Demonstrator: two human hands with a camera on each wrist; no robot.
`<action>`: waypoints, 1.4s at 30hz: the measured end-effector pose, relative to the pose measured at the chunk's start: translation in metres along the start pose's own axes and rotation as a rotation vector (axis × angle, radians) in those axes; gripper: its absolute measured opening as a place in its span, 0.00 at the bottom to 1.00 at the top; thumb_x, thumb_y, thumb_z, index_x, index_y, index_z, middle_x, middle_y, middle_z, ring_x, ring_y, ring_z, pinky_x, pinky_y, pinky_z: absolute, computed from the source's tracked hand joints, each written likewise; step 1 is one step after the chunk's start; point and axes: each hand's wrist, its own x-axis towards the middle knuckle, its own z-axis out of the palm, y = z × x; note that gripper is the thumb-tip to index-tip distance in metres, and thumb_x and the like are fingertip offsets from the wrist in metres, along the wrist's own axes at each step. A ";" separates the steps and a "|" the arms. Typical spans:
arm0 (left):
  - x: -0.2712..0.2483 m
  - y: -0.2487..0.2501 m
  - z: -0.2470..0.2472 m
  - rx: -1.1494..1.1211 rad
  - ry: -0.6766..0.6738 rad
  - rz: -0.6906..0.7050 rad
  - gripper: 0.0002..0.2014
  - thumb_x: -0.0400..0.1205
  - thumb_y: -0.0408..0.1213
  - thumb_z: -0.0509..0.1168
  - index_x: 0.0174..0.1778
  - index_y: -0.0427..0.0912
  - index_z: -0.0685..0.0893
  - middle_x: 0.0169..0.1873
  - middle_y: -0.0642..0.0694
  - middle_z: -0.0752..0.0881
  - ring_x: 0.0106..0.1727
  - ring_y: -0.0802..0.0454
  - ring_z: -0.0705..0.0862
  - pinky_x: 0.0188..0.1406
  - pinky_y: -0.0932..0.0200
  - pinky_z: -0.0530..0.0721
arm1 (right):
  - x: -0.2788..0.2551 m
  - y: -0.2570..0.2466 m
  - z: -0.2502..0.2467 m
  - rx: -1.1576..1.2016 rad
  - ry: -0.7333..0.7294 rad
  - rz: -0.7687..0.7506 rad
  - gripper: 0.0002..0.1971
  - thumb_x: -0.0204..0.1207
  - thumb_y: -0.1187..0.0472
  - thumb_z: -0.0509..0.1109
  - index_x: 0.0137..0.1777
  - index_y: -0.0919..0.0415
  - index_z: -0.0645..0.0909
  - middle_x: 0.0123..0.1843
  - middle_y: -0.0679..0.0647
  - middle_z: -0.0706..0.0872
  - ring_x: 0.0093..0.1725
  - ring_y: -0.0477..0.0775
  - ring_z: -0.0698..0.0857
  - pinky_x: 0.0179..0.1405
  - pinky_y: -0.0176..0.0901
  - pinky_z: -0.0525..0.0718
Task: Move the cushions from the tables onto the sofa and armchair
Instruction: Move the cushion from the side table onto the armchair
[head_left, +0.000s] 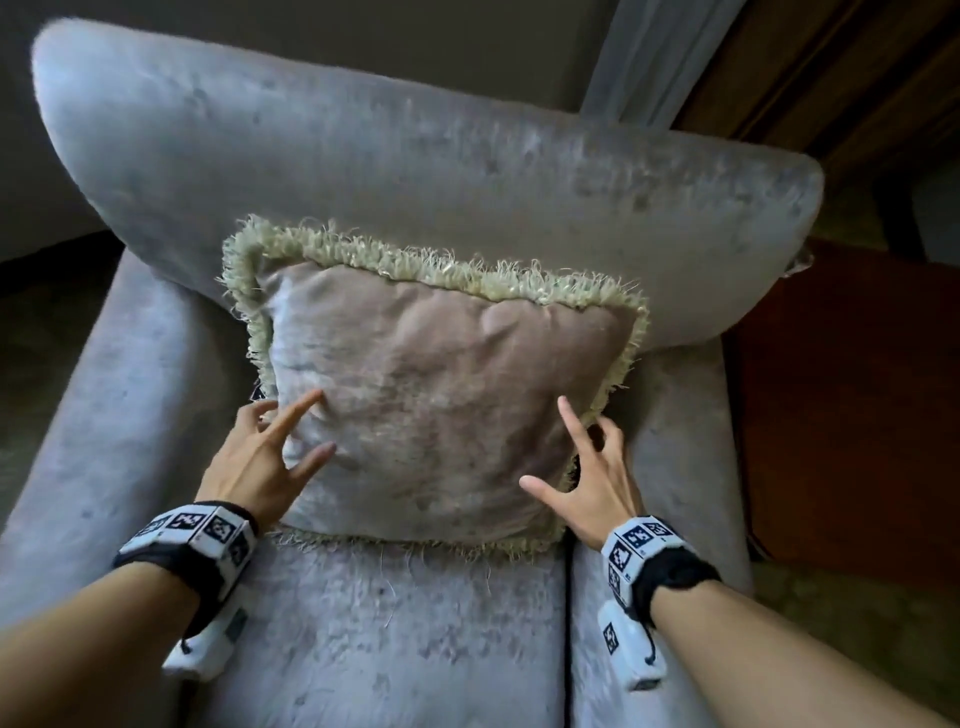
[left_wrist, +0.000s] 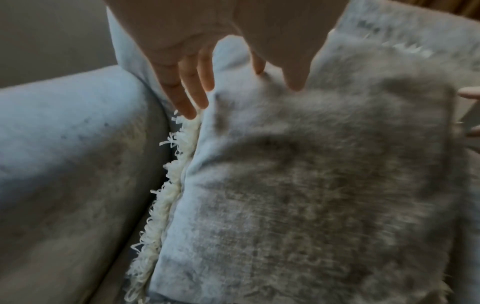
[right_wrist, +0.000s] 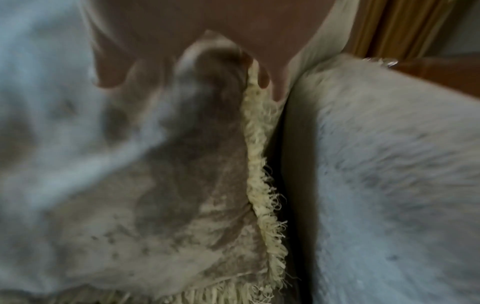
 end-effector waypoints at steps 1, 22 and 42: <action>0.009 -0.006 0.009 -0.041 0.016 -0.003 0.35 0.74 0.61 0.70 0.78 0.73 0.66 0.75 0.40 0.68 0.71 0.40 0.78 0.62 0.41 0.83 | 0.011 0.003 0.007 0.017 0.009 0.008 0.55 0.60 0.27 0.76 0.76 0.14 0.37 0.86 0.60 0.47 0.83 0.70 0.61 0.77 0.65 0.72; 0.060 -0.023 0.068 -0.499 0.186 0.149 0.55 0.53 0.69 0.79 0.76 0.56 0.67 0.66 0.43 0.71 0.65 0.58 0.72 0.67 0.76 0.69 | 0.074 0.004 0.072 0.320 0.263 -0.140 0.66 0.39 0.28 0.81 0.78 0.25 0.47 0.78 0.68 0.53 0.81 0.59 0.57 0.78 0.26 0.51; -0.013 -0.001 0.095 -0.783 0.314 -0.478 0.57 0.52 0.66 0.77 0.69 0.44 0.56 0.68 0.39 0.74 0.63 0.40 0.81 0.62 0.47 0.80 | 0.103 -0.147 -0.046 -0.184 0.229 -0.724 0.58 0.50 0.19 0.74 0.83 0.33 0.59 0.78 0.63 0.60 0.75 0.66 0.68 0.72 0.66 0.76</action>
